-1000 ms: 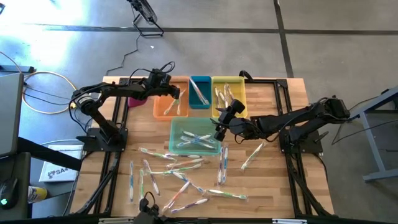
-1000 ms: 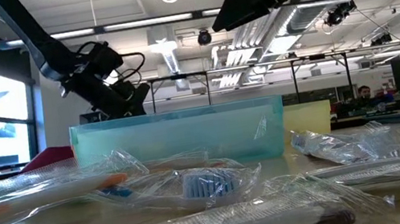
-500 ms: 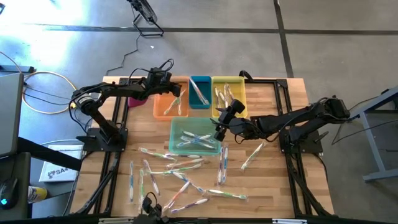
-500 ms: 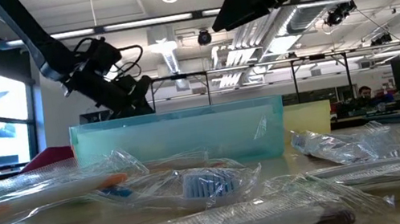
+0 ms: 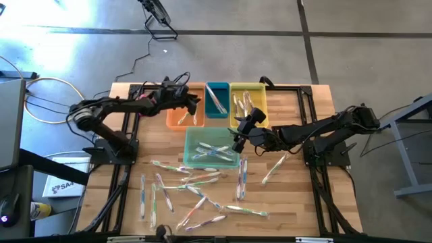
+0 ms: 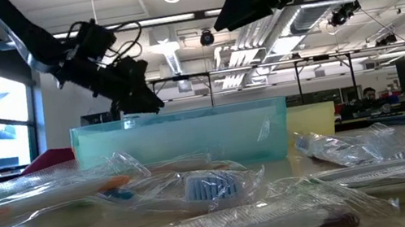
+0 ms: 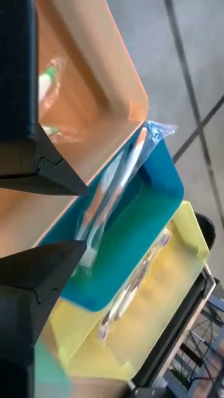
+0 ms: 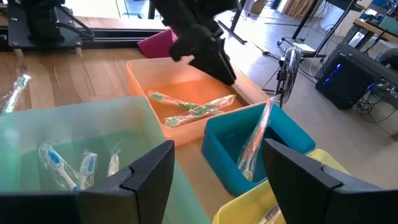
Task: Pick & Place Toothbrushes
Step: Put the green toothbrush into the orange bin
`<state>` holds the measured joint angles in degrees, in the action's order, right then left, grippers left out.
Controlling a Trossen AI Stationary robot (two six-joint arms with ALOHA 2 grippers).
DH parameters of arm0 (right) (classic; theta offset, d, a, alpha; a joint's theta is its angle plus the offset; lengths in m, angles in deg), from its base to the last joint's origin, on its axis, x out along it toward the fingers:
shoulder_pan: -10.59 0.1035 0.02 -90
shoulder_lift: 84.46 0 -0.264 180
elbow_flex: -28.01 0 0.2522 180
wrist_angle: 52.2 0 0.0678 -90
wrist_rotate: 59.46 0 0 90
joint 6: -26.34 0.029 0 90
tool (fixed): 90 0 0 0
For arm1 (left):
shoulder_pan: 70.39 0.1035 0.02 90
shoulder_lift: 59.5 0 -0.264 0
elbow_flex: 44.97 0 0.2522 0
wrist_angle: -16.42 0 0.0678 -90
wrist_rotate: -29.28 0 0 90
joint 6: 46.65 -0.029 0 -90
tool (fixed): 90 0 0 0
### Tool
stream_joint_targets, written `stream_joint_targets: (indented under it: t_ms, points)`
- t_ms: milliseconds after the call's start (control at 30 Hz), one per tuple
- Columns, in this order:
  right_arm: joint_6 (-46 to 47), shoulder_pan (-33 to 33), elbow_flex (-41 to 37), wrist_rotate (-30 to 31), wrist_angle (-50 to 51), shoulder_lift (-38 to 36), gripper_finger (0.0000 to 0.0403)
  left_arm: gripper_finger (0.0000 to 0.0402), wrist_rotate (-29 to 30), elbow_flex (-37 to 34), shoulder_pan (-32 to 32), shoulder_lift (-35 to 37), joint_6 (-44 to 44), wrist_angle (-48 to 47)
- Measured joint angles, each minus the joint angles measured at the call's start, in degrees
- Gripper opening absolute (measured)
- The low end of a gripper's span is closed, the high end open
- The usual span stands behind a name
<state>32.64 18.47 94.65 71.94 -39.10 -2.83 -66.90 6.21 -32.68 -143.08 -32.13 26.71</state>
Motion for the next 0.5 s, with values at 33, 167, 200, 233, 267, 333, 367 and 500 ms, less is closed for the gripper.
stream_joint_targets:
  t_ms: [33, 167, 200, 233, 267, 333, 367, 500]
  points:
    - [0.08, -0.01, -0.01, -0.01, 0.01, 0.0, 0.0235, 0.0125, 0.55, -1.12, -0.38, 1.5, -0.41, -0.02]
    - [0.02, -0.04, 0.01, 0.01, 0.27, 0.0, 0.0235, 0.0125, 0.99, -5.47, -2.25, 8.22, -2.6, -0.18]
    - [-0.04, -0.09, -0.01, 0.01, 0.27, 0.0, 0.0235, 0.0125, 0.98, -6.54, -2.77, 10.29, -3.18, -0.12]
    - [-0.11, -0.11, 0.01, -0.01, 0.27, 0.0, 0.0235, 0.0125, 0.92, -7.68, -3.36, 12.31, -3.84, -0.11]
    - [-0.13, -0.13, 0.01, 0.01, 0.25, 0.0, 0.0235, 0.0125, 0.92, -8.86, -3.89, 14.36, -4.26, -0.17]
    - [-0.17, -0.21, 0.01, 0.05, 0.27, 0.01, 0.0235, 0.0125, 0.87, -11.32, -4.95, 18.97, -5.1, -0.3]
    - [-0.19, -0.32, 0.01, 0.03, 0.26, 0.0, 0.0235, 0.0125, 0.94, -12.31, -5.5, 21.21, -5.31, -0.28]
    - [-0.24, -0.79, 0.0, 0.01, 0.25, 0.0, 0.0235, 0.0125, 0.94, -16.07, -7.57, 30.51, -6.63, -0.29]
